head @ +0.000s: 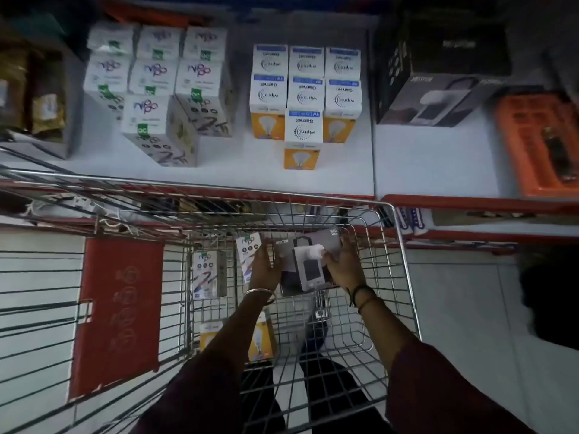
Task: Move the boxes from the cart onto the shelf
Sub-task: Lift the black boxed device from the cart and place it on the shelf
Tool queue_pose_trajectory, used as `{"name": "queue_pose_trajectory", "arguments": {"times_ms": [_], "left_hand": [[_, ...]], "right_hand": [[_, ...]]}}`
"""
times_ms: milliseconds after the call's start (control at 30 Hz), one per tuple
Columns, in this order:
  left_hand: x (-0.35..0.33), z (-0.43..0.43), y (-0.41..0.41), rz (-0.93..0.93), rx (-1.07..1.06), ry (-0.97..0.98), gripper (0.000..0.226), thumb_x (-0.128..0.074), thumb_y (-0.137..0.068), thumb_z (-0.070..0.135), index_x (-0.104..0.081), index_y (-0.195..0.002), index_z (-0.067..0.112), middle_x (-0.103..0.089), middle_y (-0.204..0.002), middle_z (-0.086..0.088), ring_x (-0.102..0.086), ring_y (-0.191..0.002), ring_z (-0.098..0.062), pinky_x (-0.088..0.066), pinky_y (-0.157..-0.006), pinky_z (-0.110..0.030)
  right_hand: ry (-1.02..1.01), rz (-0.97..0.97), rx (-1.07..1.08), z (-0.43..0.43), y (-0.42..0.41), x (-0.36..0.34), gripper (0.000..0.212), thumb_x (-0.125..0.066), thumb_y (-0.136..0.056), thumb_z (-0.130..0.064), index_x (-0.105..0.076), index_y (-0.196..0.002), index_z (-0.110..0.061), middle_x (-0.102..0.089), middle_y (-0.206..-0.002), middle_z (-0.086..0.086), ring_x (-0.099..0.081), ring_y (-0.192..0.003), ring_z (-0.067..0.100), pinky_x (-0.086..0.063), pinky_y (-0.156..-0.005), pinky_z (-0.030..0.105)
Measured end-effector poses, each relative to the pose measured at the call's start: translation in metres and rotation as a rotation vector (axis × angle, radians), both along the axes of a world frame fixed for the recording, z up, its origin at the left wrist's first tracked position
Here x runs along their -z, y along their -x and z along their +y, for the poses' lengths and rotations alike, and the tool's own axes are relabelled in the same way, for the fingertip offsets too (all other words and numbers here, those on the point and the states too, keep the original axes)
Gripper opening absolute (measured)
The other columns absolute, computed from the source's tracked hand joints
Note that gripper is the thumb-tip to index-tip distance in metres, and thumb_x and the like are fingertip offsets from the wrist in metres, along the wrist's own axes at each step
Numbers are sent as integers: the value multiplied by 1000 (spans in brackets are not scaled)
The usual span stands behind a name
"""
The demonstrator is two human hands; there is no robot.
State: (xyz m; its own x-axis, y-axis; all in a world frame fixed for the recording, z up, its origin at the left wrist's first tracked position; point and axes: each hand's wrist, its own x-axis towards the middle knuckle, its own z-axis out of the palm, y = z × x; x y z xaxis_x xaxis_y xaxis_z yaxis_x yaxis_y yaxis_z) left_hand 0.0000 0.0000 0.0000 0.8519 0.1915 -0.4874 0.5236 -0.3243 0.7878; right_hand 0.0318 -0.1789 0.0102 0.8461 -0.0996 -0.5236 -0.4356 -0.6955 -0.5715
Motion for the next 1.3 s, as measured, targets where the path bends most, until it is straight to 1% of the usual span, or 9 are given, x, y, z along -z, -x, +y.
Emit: {"name": "queue_pose_trajectory", "arguments": {"times_ms": [133,233,333,467,633,833,933,1133,1300], "left_hand": [[3,-2,-6,215,-50,48,33,-61,-86,21,-54,-116,8,-59,-107,-11,-56,-101,-27,-46,-84,-35],[21,0,-3,315,-113,173,20,-65,-74,38,-59,-90,26,-63,-113,-18,-59,-106,-36,-50,-93,-53],[45,5,3,331,-127,209,24,-66,-71,38,-58,-91,27,-64,-112,-18,-60,-104,-37,-50,-91,-59],[-7,0,8,249,-94,175,35,-66,-75,40,-59,-103,21,-66,-104,-10,-62,-99,-31,-53,-87,-56],[-69,8,23,126,-57,151,32,-66,-75,42,-60,-99,21,-65,-102,-8,-63,-93,-32,-56,-79,-57],[-157,16,30,-91,39,108,34,-63,-85,28,-56,-116,13,-64,-109,-7,-65,-88,-19,-59,-69,-34],[-195,9,27,-194,63,98,39,-67,-80,35,-56,-115,20,-66,-111,-6,-66,-96,-22,-58,-79,-45],[-256,-34,7,-399,158,66,55,-64,-76,46,-49,-122,22,-65,-118,-2,-63,-103,-16,-56,-86,-41],[-276,-84,-28,-459,276,3,59,-66,-77,44,-42,-127,25,-68,-96,-2,-62,-64,-7,-45,-51,-7]], "right_hand": [[24,61,16,0,-7,10,55,-56,-89,-36,-39,-135,-10,-50,-134,16,-60,-104,34,-53,-76,38],[16,58,32,-2,-6,18,51,-56,-89,-35,-42,-129,-8,-54,-126,15,-60,-101,32,-55,-73,40],[30,45,42,-5,-3,16,50,-57,-89,-35,-44,-130,-9,-58,-124,15,-61,-100,33,-52,-72,35],[-5,4,66,-9,7,-5,52,-59,-89,-32,-41,-134,-16,-61,-122,10,-62,-101,32,-53,-75,36],[-75,-115,89,-13,25,-61,53,-63,-84,-39,-46,-131,-18,-66,-99,7,-60,-78,18,-42,-54,21],[-269,-397,129,-23,48,-145,53,-69,-81,-37,-50,-127,-20,-62,-119,3,-60,-102,15,-55,-79,28],[-322,-508,151,-36,52,-183,55,-70,-79,-36,-50,-128,-22,-60,-123,1,-59,-108,13,-53,-83,22],[-442,-651,214,-78,41,-243,53,-73,-78,-31,-48,-125,-30,-57,-125,-5,-56,-115,12,-49,-94,30],[-541,-686,366,-112,12,-265,31,-63,-82,-46,-52,-110,-37,-58,-114,-16,-56,-100,-11,-44,-84,18]]}}
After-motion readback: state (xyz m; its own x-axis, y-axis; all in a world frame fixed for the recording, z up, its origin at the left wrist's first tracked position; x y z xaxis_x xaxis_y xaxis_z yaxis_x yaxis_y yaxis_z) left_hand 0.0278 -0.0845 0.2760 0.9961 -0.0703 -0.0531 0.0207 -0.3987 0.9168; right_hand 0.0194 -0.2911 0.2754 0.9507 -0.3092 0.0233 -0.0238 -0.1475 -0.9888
